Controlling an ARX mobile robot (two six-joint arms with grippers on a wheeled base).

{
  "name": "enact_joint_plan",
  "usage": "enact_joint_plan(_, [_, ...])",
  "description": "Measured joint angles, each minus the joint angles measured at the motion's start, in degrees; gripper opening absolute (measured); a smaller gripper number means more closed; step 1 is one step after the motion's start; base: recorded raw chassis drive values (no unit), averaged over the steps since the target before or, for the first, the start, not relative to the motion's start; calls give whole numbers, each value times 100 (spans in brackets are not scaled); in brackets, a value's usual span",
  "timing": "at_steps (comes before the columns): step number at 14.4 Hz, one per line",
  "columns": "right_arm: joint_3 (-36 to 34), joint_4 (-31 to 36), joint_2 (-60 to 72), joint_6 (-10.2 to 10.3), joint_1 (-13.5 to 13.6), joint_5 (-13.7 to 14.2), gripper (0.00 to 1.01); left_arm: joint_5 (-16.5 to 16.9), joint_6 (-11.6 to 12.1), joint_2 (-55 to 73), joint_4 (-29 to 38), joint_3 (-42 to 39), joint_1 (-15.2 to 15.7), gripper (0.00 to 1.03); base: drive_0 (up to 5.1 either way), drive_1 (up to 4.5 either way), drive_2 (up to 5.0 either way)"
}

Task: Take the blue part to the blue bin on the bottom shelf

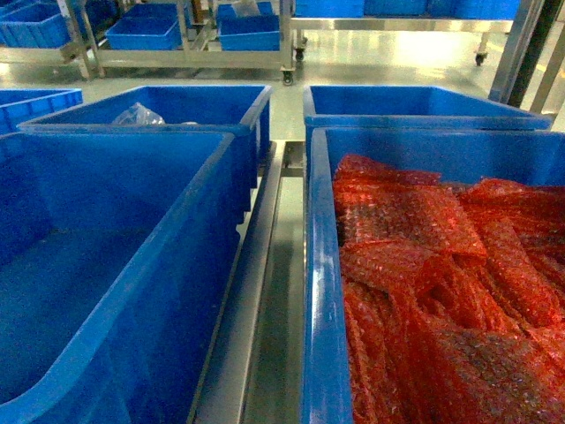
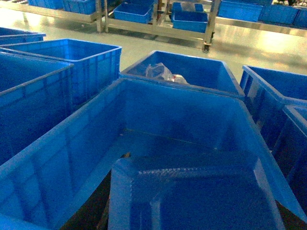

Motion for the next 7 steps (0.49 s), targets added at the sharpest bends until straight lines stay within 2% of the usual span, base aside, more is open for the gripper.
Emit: enact_joint_plan(7, [0,0,0,0,0,0,98,0,0,0,0,0,0,43,0,0,0])
